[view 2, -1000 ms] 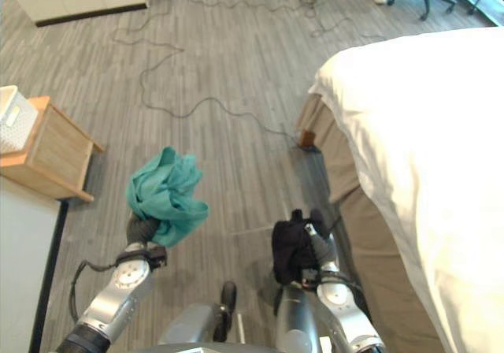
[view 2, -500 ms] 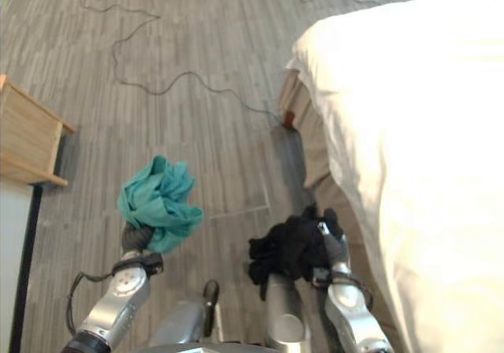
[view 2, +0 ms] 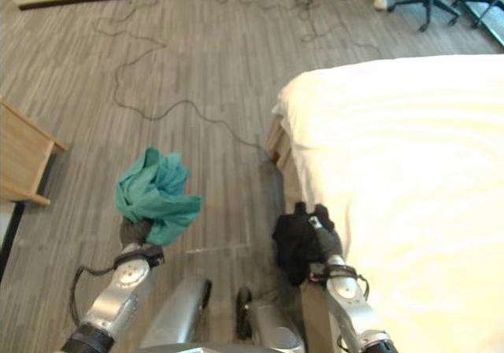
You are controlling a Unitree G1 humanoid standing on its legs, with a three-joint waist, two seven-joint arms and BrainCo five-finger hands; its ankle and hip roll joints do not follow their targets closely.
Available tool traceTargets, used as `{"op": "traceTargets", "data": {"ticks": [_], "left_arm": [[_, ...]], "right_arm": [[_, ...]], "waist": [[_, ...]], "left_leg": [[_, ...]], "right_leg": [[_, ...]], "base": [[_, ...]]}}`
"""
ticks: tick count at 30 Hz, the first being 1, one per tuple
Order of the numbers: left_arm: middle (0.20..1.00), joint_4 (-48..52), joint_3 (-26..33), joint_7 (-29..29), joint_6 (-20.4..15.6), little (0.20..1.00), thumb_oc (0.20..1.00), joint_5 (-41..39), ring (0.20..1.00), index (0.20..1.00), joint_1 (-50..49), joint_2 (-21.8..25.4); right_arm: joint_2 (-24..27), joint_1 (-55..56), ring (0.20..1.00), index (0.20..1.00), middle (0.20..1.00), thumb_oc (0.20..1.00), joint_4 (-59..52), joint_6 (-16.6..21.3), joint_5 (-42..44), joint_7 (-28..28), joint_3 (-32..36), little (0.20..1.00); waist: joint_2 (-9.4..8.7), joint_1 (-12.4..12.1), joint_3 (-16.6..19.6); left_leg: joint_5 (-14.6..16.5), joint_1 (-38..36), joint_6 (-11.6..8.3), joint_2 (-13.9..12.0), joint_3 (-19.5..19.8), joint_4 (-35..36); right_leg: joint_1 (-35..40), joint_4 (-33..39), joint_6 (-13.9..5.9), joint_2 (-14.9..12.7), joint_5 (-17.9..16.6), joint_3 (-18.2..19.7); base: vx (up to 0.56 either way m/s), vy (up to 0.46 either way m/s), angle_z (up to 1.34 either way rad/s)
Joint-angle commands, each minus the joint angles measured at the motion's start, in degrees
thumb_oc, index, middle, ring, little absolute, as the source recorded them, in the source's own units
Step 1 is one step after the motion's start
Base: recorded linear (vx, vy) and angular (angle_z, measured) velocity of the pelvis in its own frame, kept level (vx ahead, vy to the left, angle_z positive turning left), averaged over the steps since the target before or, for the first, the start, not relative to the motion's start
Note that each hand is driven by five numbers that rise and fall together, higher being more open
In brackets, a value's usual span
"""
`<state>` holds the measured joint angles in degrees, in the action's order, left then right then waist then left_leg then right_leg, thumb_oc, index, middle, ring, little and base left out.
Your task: Tidy up the quilt and then pick up the clothes from the bed and put them into the laundry hamper.
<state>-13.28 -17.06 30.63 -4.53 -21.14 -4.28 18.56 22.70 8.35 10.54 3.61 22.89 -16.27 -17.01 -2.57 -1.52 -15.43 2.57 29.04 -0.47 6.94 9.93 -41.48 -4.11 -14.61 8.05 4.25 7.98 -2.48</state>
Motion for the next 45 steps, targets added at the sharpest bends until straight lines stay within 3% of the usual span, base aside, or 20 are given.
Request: {"op": "traceTargets", "data": {"ticks": [1,6,7,10,12,14,16,19,22,24,29,35,36,37,38,39,40,43,44,45], "left_arm": [[0.2,5.4,2.0,1.0,-4.1,0.2,0.2,1.5,0.2,0.2,0.0,2.3],[0.2,5.1,3.2,-3.1,-7.4,0.2,0.2,1.5,0.2,0.2,-2.9,2.5],[0.2,4.2,3.9,-5.3,-8.0,0.2,0.2,1.4,0.2,0.2,-3.0,2.4],[0.2,3.9,3.6,-4.5,-7.6,0.2,0.2,1.1,0.2,0.2,-2.7,2.8],[0.2,4.1,3.6,-2.7,-6.5,0.2,0.2,1.8,0.2,0.2,-2.6,2.6],[0.2,7.8,3.3,0.1,-2.1,0.2,0.2,2.5,0.2,0.2,-2.6,2.6],[0.2,8.3,2.4,1.1,-0.9,0.2,0.2,3.5,0.2,0.2,-3.2,2.1],[0.2,8.7,1.4,2.4,0.2,0.2,0.2,3.0,0.2,0.2,-3.3,2.2],[0.2,8.3,1.5,1.4,-0.8,0.2,0.2,2.0,0.2,0.2,-2.6,2.2],[0.2,7.6,0.9,-0.2,-2.4,0.2,0.2,2.2,0.2,0.2,-2.3,2.4],[0.2,3.1,0.6,-1.9,-7.1,0.2,0.2,2.5,0.2,0.2,-1.2,2.6],[0.2,4.0,2.4,-4.8,-4.8,0.2,0.2,3.3,0.2,0.2,-0.1,2.9],[0.2,4.3,2.3,-5.1,-3.9,0.2,0.2,3.3,0.2,0.2,-0.1,3.0],[0.2,5.4,1.7,-5.0,-1.6,0.2,0.2,2.8,0.2,0.2,-0.4,3.1],[0.2,5.4,1.6,-4.8,-1.7,0.2,0.2,2.9,0.2,0.2,-0.5,2.9],[0.2,5.8,1.4,-3.3,-1.8,0.2,0.2,3.2,0.2,0.2,-1.1,2.5],[0.2,6.1,1.6,-2.3,-1.4,0.2,0.2,2.9,0.2,0.2,-1.2,2.5],[0.2,4.5,1.5,-1.8,-1.8,0.2,0.2,2.9,0.2,0.2,-0.6,1.6],[0.2,4.4,1.5,-1.8,-1.8,0.2,0.2,2.9,0.2,0.2,-0.6,1.6],[0.2,3.4,0.3,-1.7,-2.9,0.2,0.2,3.2,0.2,0.2,-0.7,1.0]], "right_arm": [[2.8,1.9,0.2,0.2,0.2,0.2,-5.2,2.7,1.0,-1.2,0.1,0.2],[3.3,2.2,0.2,0.2,0.2,0.2,-6.3,2.9,0.4,-2.7,-0.4,0.2],[3.1,1.7,0.2,0.2,0.2,0.2,-5.6,3.1,-0.1,-3.5,-0.5,0.2],[2.2,2.5,0.2,0.2,0.2,0.2,-4.8,3.2,-0.3,-2.8,0.5,0.2],[1.0,3.4,0.2,0.2,0.2,0.2,-4.3,2.8,-0.9,-1.7,0.5,0.2],[-0.6,5.8,0.2,0.2,0.2,0.2,-6.7,1.5,-3.4,-1.2,-0.4,0.2],[-1.6,7.0,0.2,0.2,0.2,0.2,-8.6,0.3,-4.1,-2.2,-0.8,0.2],[-1.4,8.7,0.2,0.2,0.2,0.2,-12.3,-1.3,-4.0,-4.8,-1.8,0.2],[-1.6,8.6,0.2,0.2,0.2,0.2,-12.2,-0.7,-4.6,-5.9,-2.5,0.2],[-1.4,7.6,0.2,0.2,0.2,0.2,-11.1,1.0,-3.7,-7.2,-3.0,0.2],[-0.4,3.5,0.2,0.2,0.2,0.2,-8.2,2.5,-0.2,-6.2,-1.8,0.2],[-1.9,2.9,0.2,0.2,0.2,0.2,-5.2,3.8,0.6,-3.2,1.7,0.2],[-2.0,3.5,0.2,0.2,0.2,0.2,-5.3,3.7,0.7,-3.1,2.2,0.2],[-1.6,5.1,0.2,0.2,0.2,0.2,-6.7,2.9,0.4,-1.8,3.3,0.2],[-1.3,5.3,0.2,0.2,0.2,0.2,-6.9,2.8,0.6,-1.7,3.3,0.2],[0.6,5.9,0.2,0.2,0.2,0.2,-7.9,2.1,0.1,0.7,3.8,0.2],[1.3,5.8,0.2,0.2,0.2,0.2,-7.6,1.6,0.1,2.1,4.0,0.2],[2.8,4.4,0.2,0.2,0.2,0.2,-4.6,2.3,1.9,3.2,3.4,0.2],[2.9,4.3,0.2,0.2,0.2,0.2,-4.6,2.3,1.9,3.3,3.4,0.2],[3.1,4.4,0.2,0.2,0.2,0.2,-4.5,3.1,2.0,2.7,2.9,0.2]], "waist": [[3.23,-3.4,-4.8],[5.19,-5.7,-5.7],[5.22,-5.7,-4.9],[5.5,-5.8,-2.8],[4.37,-6.8,-1.0],[2.43,-8.3,2.2],[2.89,-8.2,3.6],[5.93,-5.7,3.5],[6.85,-4.4,2.1],[7.2,-2.8,-0.4],[2.35,1.8,-2.7],[1.29,4.0,-1.9],[1.58,4.4,-1.4],[2.18,5.4,0.8],[2.44,5.5,1.0],[2.92,5.8,2.4],[2.74,5.8,2.5],[0.06,5.1,0.6],[0.41,5.1,0.6],[0.83,4.1,-1.0]], "left_leg": [[-17.8,-4.5,-1.09,-1.9,-2.9,26.3],[-19.1,-1.9,-2.33,-2.7,-8.1,35.2],[-14.3,-2.9,-1.29,-3.2,-10.3,36.2],[-13.3,-3.8,-1.28,-4.7,-11.3,33.8],[-11.9,-4.5,-0.45,-3.9,-9.8,32.8],[-9.8,-6.3,2.12,-2.5,-10.2,32.5],[-8.4,-9.5,3.68,-1.6,-9.9,33.7],[-5.8,-13.4,5.37,-2.1,-8.7,32.8],[-4.9,-15.0,6.13,-1.8,-8.0,31.7],[-3.4,-17.4,5.59,-2.0,-5.8,30.5],[5.4,-23.0,5.55,1.7,-0.2,29.2],[12.3,-29.5,4.0,-2.3,4.0,25.2],[11.7,-29.8,3.58,-3.7,4.1,23.9],[4.4,-33.0,1.17,-9.3,5.1,22.7],[2.8,-33.8,0.64,-10.3,5.1,22.7],[-6.5,-35.4,-1.58,-14.1,4.8,18.8],[-10.6,-33.2,-1.99,-14.5,4.5,13.9],[-13.7,-15.6,-0.16,-7.1,3.4,-10.7],[-13.4,-15.2,-0.16,-7.3,3.6,-11.3],[-11.4,-9.6,1.43,-2.1,1.3,-6.2]], "right_leg": [[3.3,4.9,-8.71,-1.2,-3.1,2.1],[10.3,6.5,-8.91,-1.7,1.6,1.1],[10.6,4.7,-10.18,-3.2,3.5,0.5],[11.8,0.8,-11.98,-5.3,7.0,-0.7],[13.7,-2.3,-13.93,-7.4,5.5,-0.9],[13.7,-15.2,-18.6,-11.7,-6.3,-2.0],[8.9,-29.8,-19.86,-12.9,-13.9,-0.8],[-6.1,-45.0,-16.37,-12.9,-12.4,-1.0],[-11.6,-41.6,-13.12,-15.2,-9.3,-3.8],[-15.0,-27.9,-11.04,-14.5,-6.9,-5.6],[-16.4,11.2,-15.6,-14.0,-18.5,-0.8],[-17.8,7.2,-15.88,-13.7,-19.7,3.2],[-18.3,5.0,-15.96,-13.3,-18.5,3.6],[-18.8,0.9,-15.8,-12.7,-16.9,3.2],[-18.5,0.9,-15.61,-12.5,-16.5,2.7],[-16.2,1.9,-14.19,-11.9,-14.7,0.6],[-14.2,2.7,-12.94,-11.0,-13.4,0.3],[-8.3,4.4,-9.1,-9.1,-10.6,2.1],[-8.4,4.2,-9.1,-8.9,-10.5,1.9],[-6.8,4.1,-9.33,-8.0,-9.9,2.4]], "base": [[0.54,0.03,-0.43],[0.44,0.054,-0.5],[0.49,0.178,-0.24],[0.58,0.195,-0.17],[0.51,0.167,-0.4],[0.62,0.265,-0.64],[0.49,0.297,-0.2],[0.38,0.297,-0.02],[0.2,0.104,0.41],[0.33,-0.137,0.86],[0.5,-0.269,0.9],[0.57,-0.236,0.77],[0.8,-0.29,1.63],[0.67,-0.225,1.7],[0.86,-0.266,1.48],[0.51,-0.193,0.31],[0.63,-0.319,0.06],[0.26,-0.231,-0.3],[0.29,-0.084,-0.56],[0.27,0.004,-0.53]]}}
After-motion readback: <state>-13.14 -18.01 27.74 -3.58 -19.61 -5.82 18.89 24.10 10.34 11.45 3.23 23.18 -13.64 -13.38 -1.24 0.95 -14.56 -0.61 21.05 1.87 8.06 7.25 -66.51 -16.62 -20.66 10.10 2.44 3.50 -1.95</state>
